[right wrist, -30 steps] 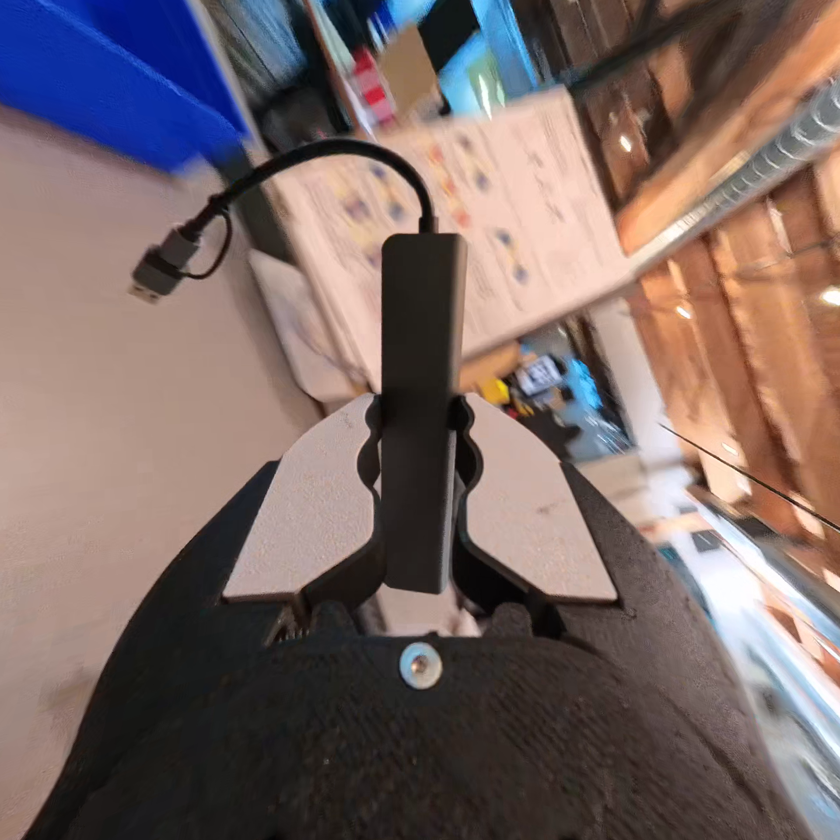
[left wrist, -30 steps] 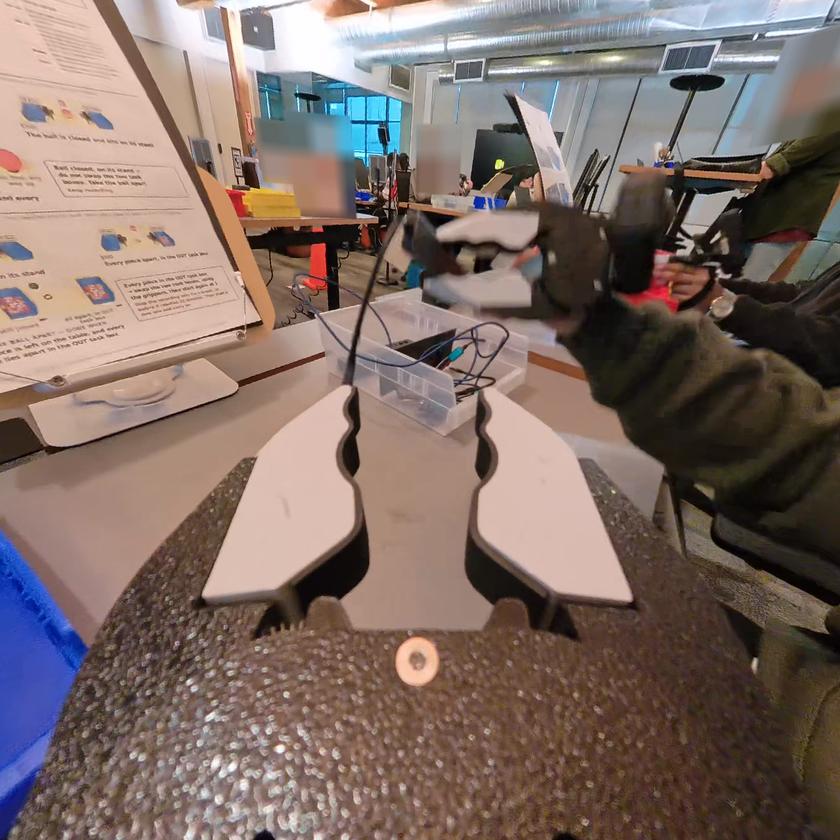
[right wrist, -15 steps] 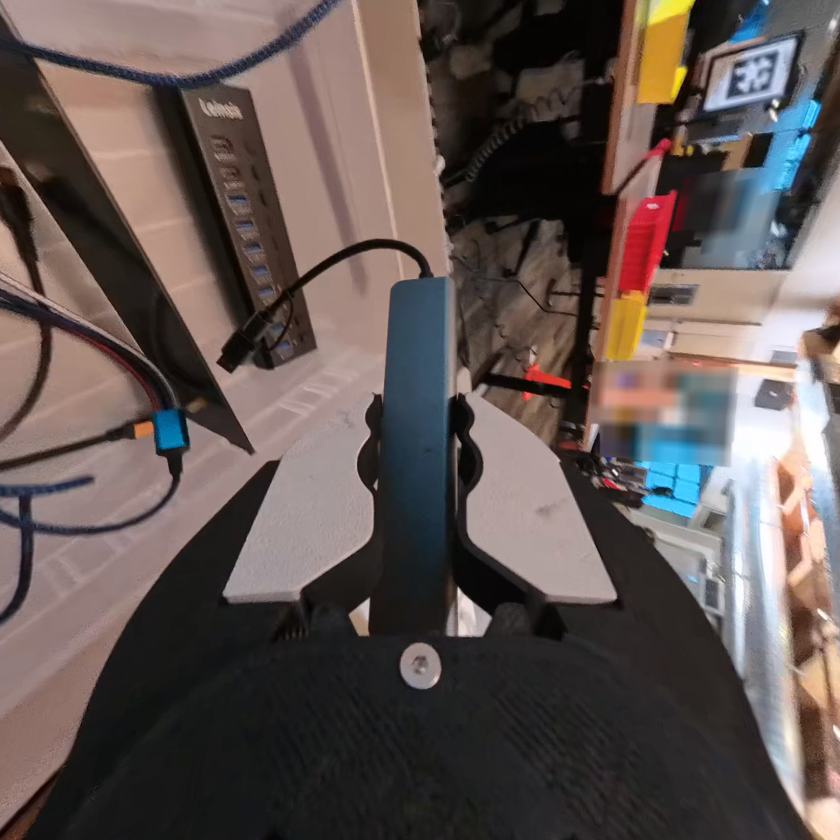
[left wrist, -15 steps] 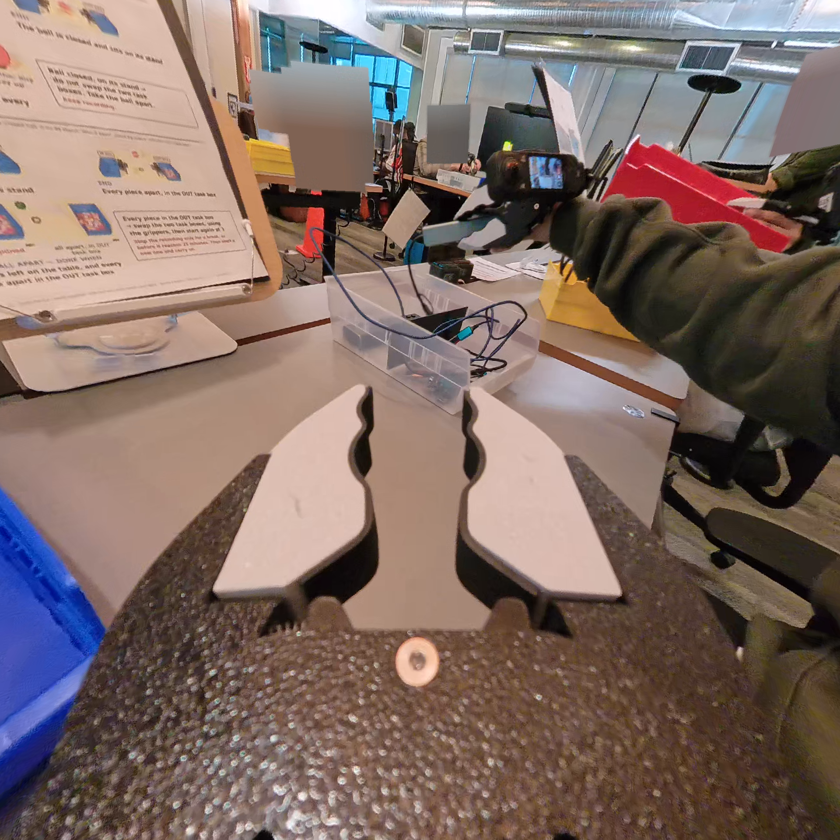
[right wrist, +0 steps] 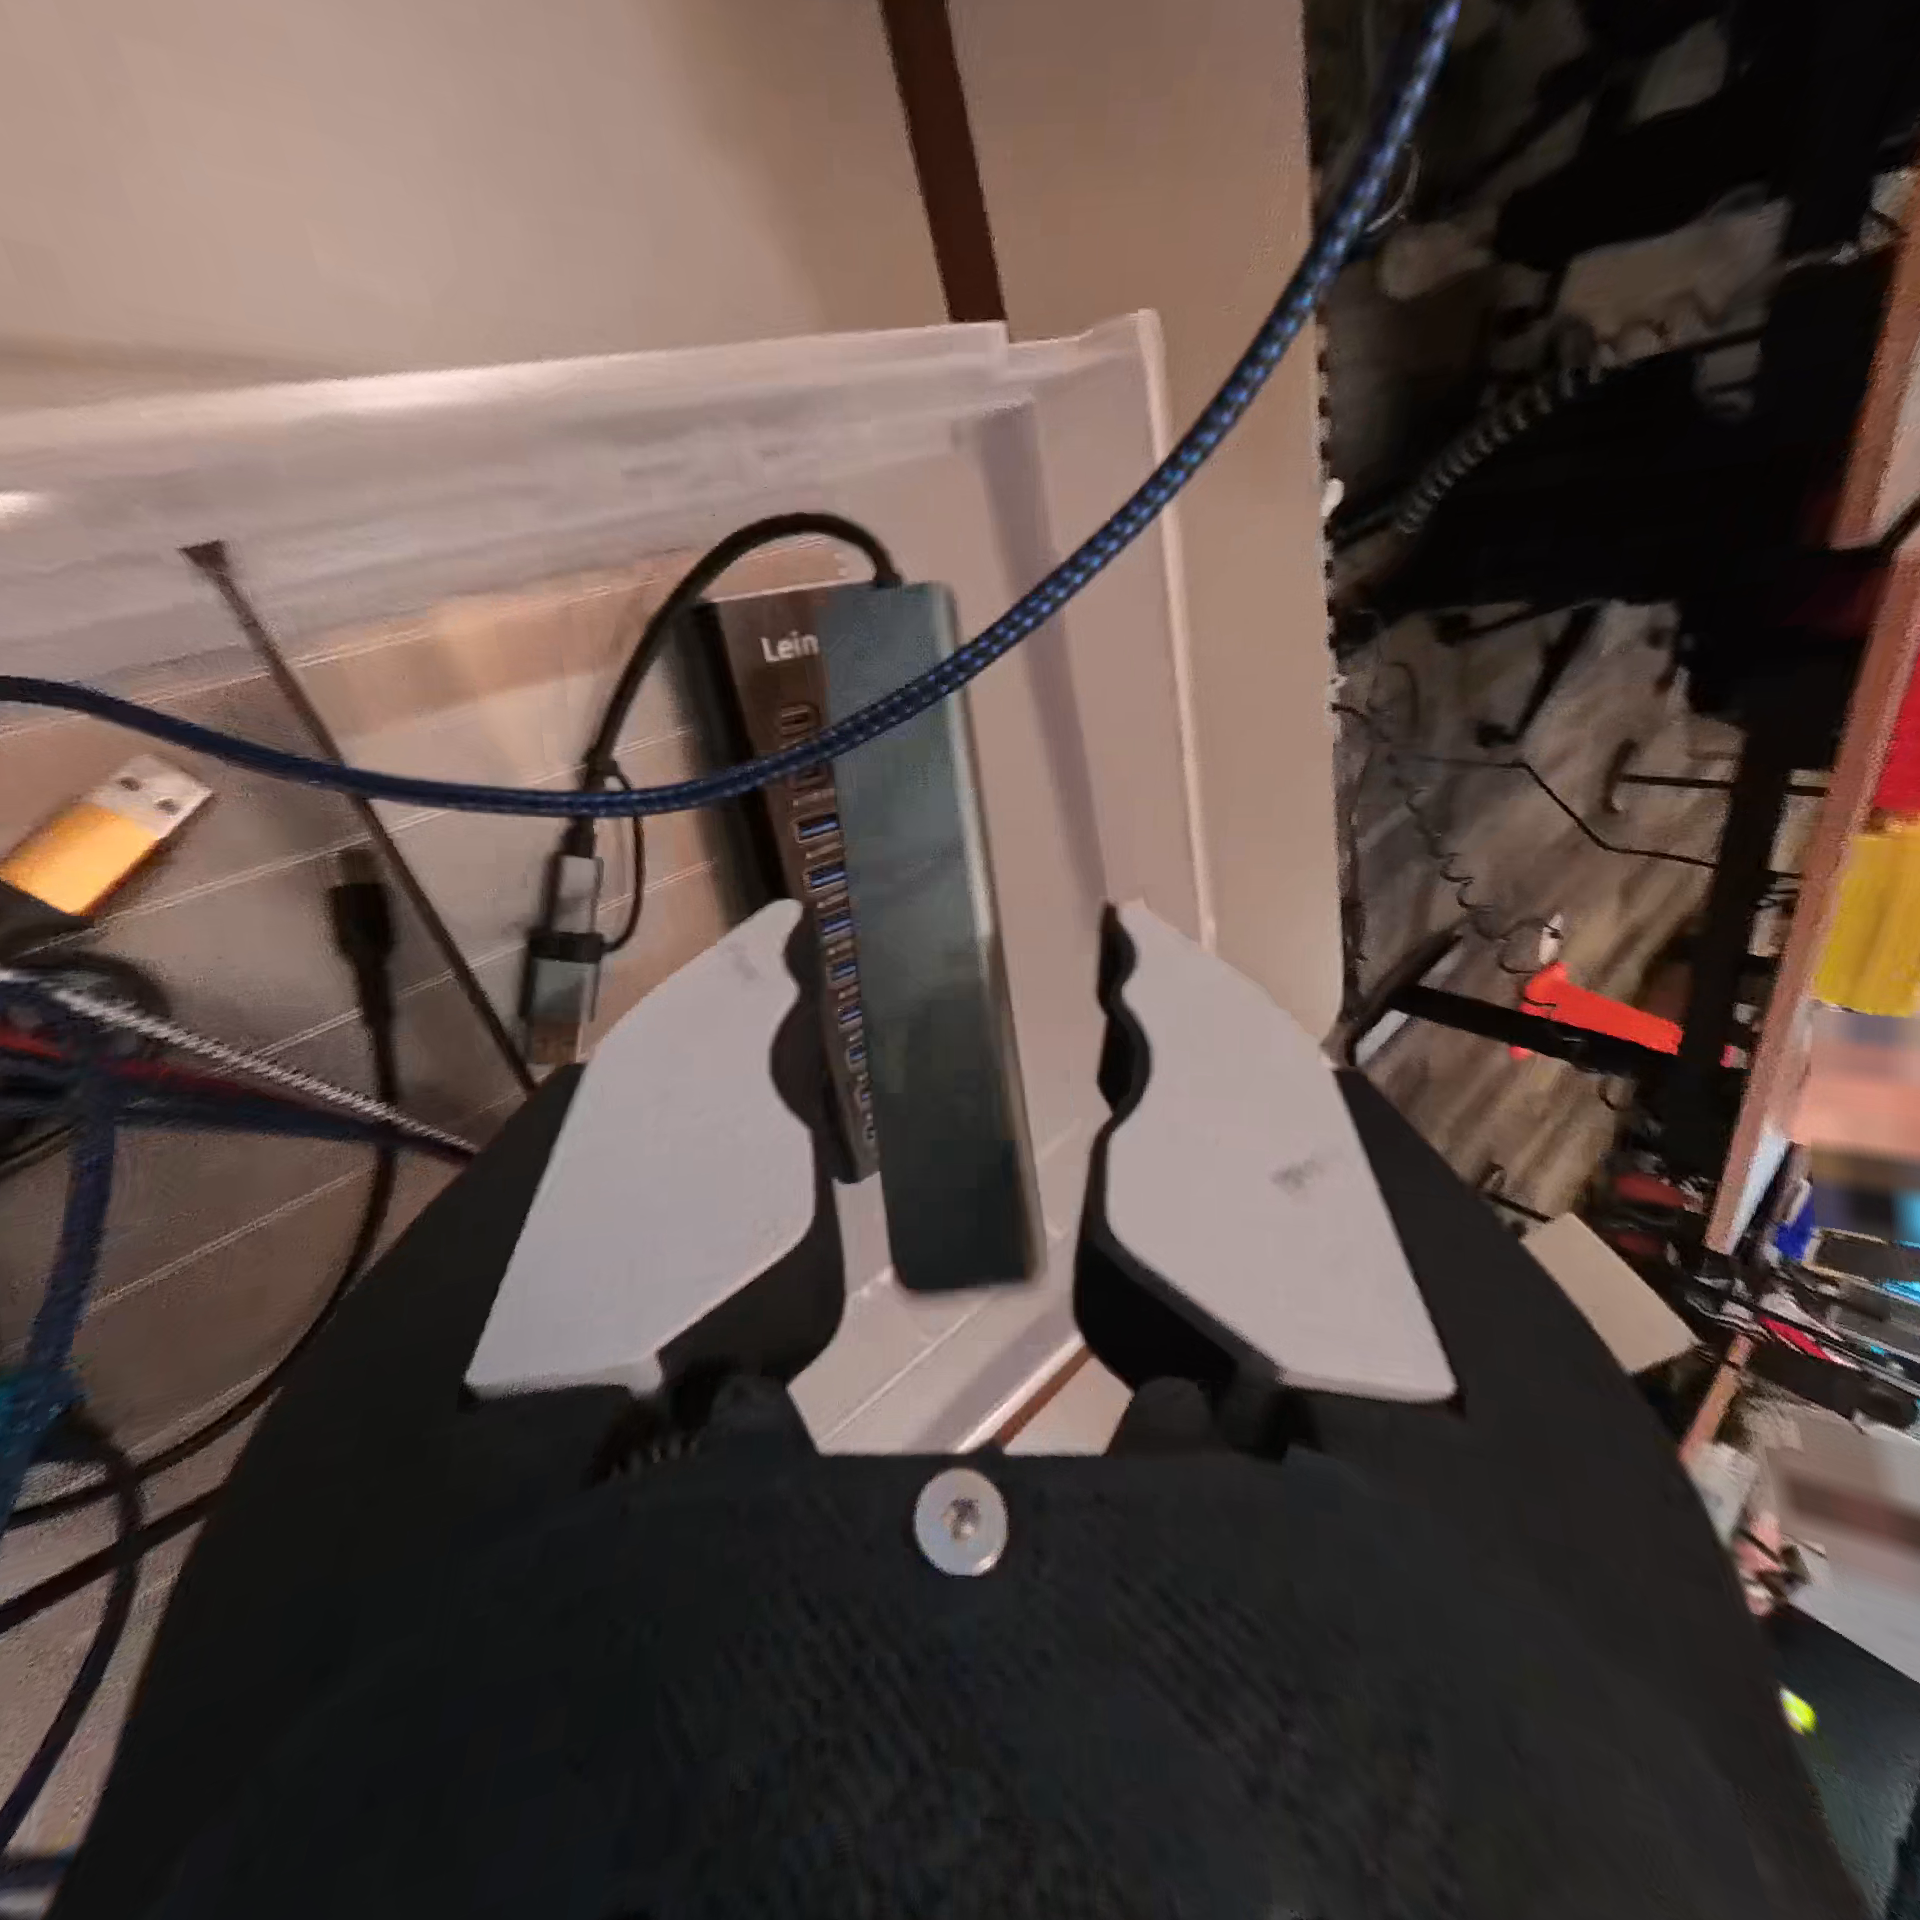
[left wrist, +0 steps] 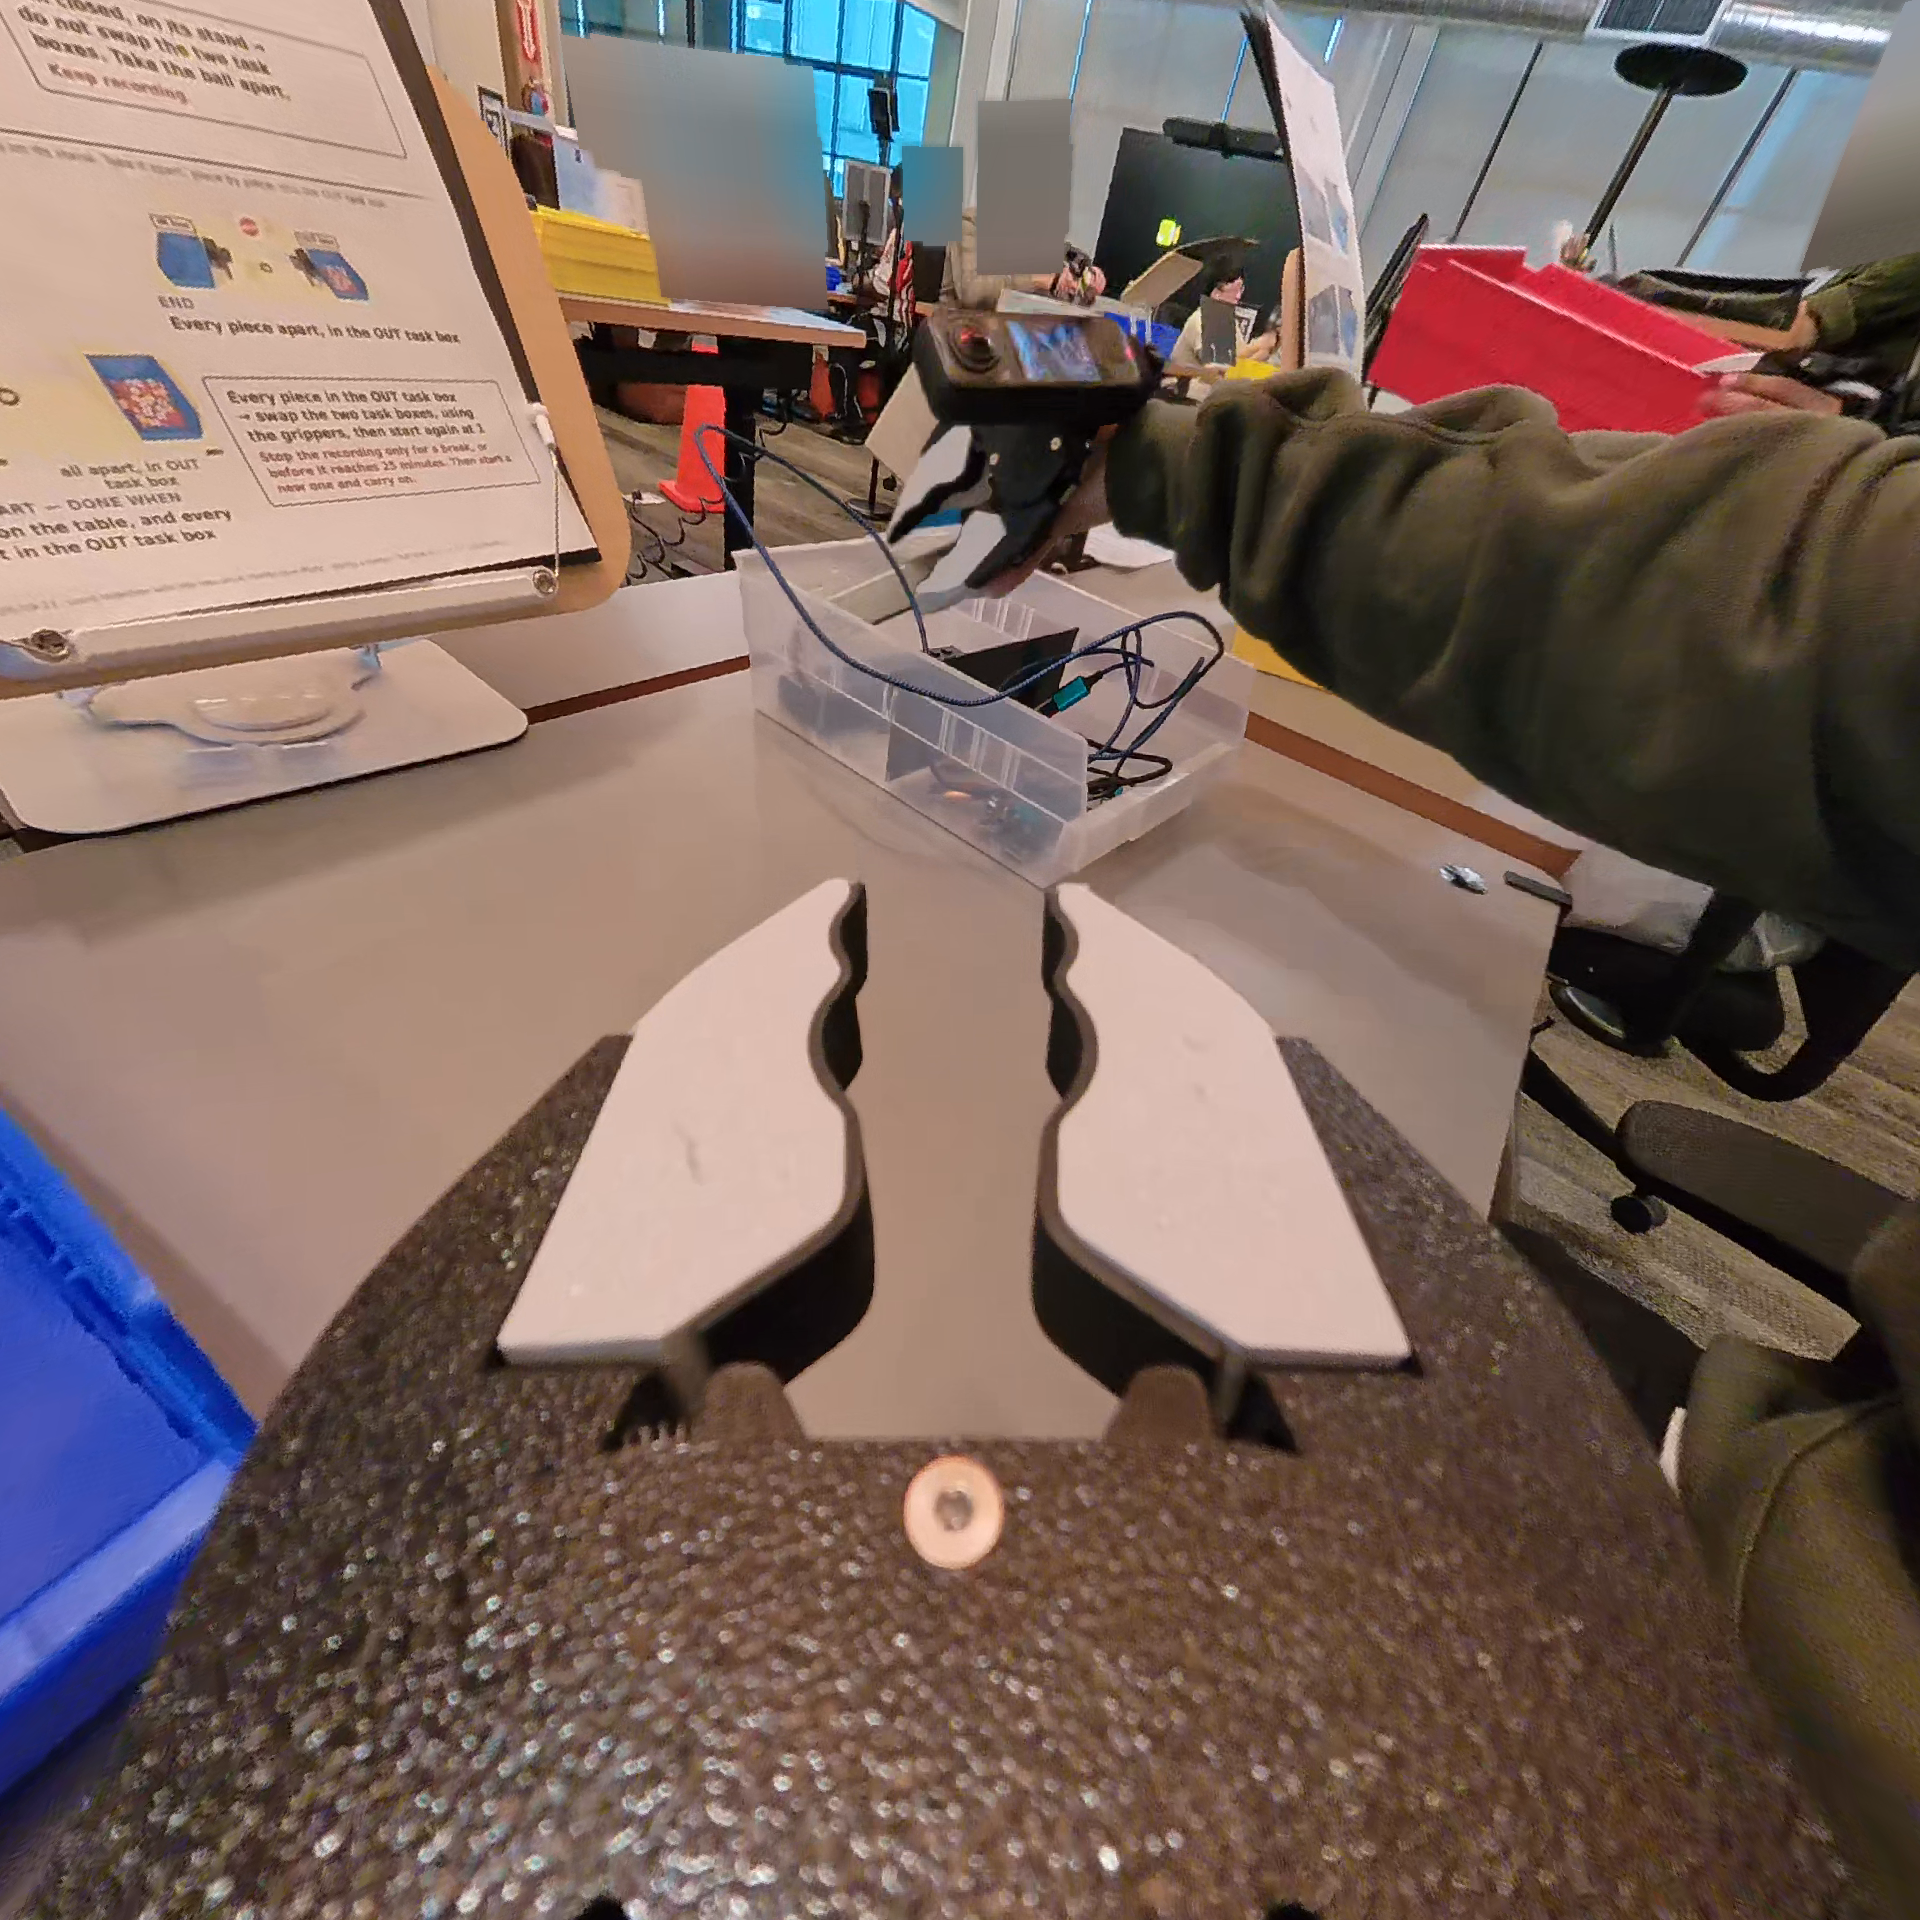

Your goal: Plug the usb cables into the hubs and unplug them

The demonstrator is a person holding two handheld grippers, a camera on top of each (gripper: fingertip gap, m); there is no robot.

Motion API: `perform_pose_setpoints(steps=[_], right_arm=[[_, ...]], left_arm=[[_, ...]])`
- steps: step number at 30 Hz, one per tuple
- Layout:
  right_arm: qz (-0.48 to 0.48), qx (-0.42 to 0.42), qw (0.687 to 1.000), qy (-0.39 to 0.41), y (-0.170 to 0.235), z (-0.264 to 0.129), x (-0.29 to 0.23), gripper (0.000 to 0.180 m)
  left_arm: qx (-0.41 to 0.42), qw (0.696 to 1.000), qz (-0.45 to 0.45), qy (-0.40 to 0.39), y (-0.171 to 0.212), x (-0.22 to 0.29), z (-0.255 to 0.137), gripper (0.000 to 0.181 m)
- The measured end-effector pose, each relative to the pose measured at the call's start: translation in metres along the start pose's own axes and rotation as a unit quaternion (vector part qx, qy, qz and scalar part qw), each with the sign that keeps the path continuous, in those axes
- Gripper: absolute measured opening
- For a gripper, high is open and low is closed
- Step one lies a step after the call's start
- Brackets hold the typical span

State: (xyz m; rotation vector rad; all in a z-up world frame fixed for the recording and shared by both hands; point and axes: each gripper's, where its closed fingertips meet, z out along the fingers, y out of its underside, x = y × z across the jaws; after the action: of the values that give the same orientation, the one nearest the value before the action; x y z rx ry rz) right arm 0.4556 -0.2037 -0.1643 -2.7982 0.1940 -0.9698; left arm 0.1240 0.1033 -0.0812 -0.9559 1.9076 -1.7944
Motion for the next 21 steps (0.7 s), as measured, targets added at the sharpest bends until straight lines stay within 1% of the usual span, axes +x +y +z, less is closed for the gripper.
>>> perform_pose_setpoints(steps=[2, 3, 5, 7, 10, 12, 14, 18, 20, 21], right_arm=[[0.011, 0.011, 1.0, 0.02, 0.0, -0.003, 0.006, 0.071], [0.027, 0.029, 0.999, 0.024, -0.001, -0.009, 0.009, 0.073], [0.064, 0.058, 0.996, 0.033, 0.0, -0.027, 0.016, 0.073], [0.116, 0.086, 0.988, 0.055, 0.005, -0.055, 0.023, 0.074], [0.208, 0.141, 0.961, 0.115, 0.018, -0.111, 0.02, 0.073], [0.274, 0.178, 0.933, 0.148, 0.032, -0.146, -0.001, 0.07], [0.316, 0.2, 0.914, 0.156, 0.048, -0.168, -0.04, 0.071], [0.365, 0.213, 0.887, 0.185, 0.084, -0.183, -0.11, 0.071], [0.398, 0.213, 0.874, 0.181, 0.1, -0.184, -0.13, 0.071], [0.411, 0.216, 0.866, 0.185, 0.107, -0.185, -0.13, 0.069]], left_arm=[[-0.001, 1.0, 0.001, -0.001, 0.001, -0.001, 0.001, 0.031], [-0.001, 1.0, 0.001, -0.001, 0.002, -0.001, 0.001, 0.031], [-0.003, 1.0, -0.003, 0.001, 0.004, -0.001, 0.003, 0.031], [-0.008, 1.0, -0.007, 0.005, 0.008, -0.001, 0.007, 0.031], [-0.017, 1.0, -0.009, 0.01, 0.014, 0.002, 0.015, 0.033], [-0.025, 1.0, -0.005, 0.011, 0.02, 0.005, 0.023, 0.034], [-0.038, 0.999, -0.004, 0.009, 0.03, 0.008, 0.033, 0.037], [-0.084, 0.996, 0.009, 0.0, 0.061, 0.019, 0.063, 0.046], [-0.098, 0.995, 0.007, -0.025, 0.078, 0.023, 0.086, 0.052], [-0.1, 0.994, -0.009, -0.032, 0.083, 0.029, 0.102, 0.058]])
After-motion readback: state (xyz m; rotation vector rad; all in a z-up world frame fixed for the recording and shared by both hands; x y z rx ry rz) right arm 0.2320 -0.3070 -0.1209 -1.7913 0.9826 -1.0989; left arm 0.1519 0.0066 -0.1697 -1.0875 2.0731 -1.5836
